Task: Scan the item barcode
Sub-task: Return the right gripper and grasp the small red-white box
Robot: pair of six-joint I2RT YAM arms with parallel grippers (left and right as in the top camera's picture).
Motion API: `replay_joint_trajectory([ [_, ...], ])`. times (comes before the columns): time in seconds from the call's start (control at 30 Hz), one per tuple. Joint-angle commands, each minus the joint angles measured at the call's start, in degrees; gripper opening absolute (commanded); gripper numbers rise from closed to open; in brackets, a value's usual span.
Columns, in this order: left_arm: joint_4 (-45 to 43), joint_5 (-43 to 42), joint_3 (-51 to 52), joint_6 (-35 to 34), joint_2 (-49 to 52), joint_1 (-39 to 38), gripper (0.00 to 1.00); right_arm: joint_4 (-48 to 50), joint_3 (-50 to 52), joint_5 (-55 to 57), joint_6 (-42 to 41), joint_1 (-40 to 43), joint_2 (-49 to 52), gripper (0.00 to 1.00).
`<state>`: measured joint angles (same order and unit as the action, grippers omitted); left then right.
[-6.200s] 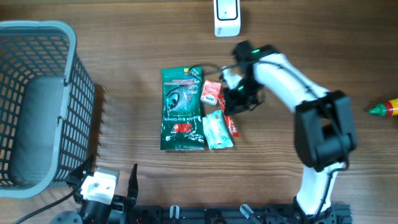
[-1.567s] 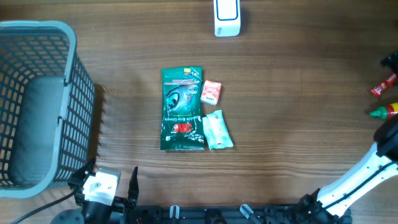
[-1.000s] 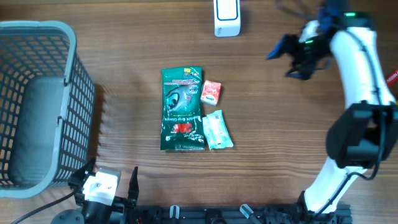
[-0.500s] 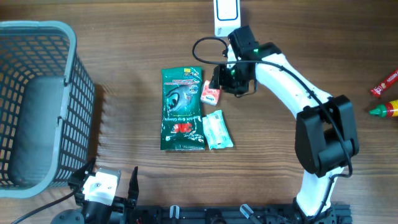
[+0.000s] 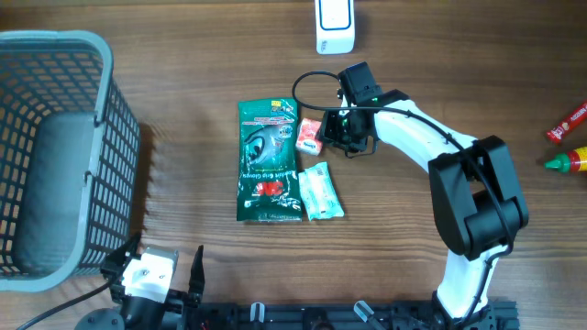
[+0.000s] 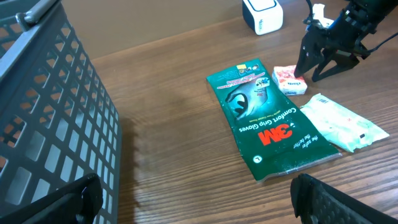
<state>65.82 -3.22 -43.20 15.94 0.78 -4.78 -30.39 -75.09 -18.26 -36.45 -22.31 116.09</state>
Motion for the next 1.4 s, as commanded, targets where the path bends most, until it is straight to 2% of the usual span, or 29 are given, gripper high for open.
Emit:
replay_joint_trajectory([
  [0.0,-0.2,0.1,0.2,0.3,-0.5,-0.3,1.0,-0.4,-1.8,1.6,-1.0,1.0,-0.8,0.5],
  [0.1,-0.2,0.1,0.2,0.3,-0.5,-0.3,1.0,-0.5,-1.9,1.5,-1.1,1.0,-1.7,0.54],
  [0.4,-0.2,0.1,0.2,0.3,-0.5,-0.3,1.0,-0.7,-1.7,2.4,-1.0,-1.2,-1.7,0.53],
  [0.5,-0.2,0.1,0.2,0.3,-0.5,-0.3,1.0,-0.7,-1.7,4.8,2.5,-1.0,-1.9,0.56],
  [0.6,-0.2,0.1,0.2,0.3,-0.5,-0.3,1.0,-0.2,-1.7,7.1,12.5,-0.7,-3.5,0.63],
  [0.63,-0.2,0.1,0.2,0.3,-0.5,-0.3,1.0,0.5,-1.7,7.9,20.0,-0.7,-4.4,0.65],
  [0.67,-0.2,0.1,0.2,0.3,-0.5,-0.3,1.0,1.2,-1.7,8.0,31.1,-0.7,-5.7,0.7],
  [0.7,-0.2,0.1,0.2,0.3,-0.5,-0.3,1.0,1.3,-1.7,8.0,36.2,-0.7,-6.5,0.73],
  [0.77,-0.2,0.1,0.2,0.3,-0.5,-0.3,1.0,2.6,-1.7,7.5,42.3,-0.7,-7.8,0.73],
  [0.9,-0.2,0.1,0.2,0.3,-0.5,-0.3,1.0,7.4,-1.7,-2.7,53.9,-0.7,-6.7,0.81],
  [1.03,-0.2,0.1,0.2,0.3,-0.5,-0.3,1.0,9.5,-1.7,-2.8,54.7,-0.7,-3.5,0.81],
  [1.17,-0.2,0.1,0.2,0.3,-0.5,-0.3,1.0,10.7,-1.7,-2.8,56.0,-0.7,-0.8,0.65],
  [1.3,-0.2,0.1,0.2,0.3,-0.5,-0.3,1.0,10.2,-1.7,-4.1,56.3,-0.5,1.3,0.64],
  [1.37,-0.2,0.1,0.2,0.3,-0.5,-0.3,1.0,9.7,-1.7,-8.5,57.6,-0.5,1.8,0.57],
])
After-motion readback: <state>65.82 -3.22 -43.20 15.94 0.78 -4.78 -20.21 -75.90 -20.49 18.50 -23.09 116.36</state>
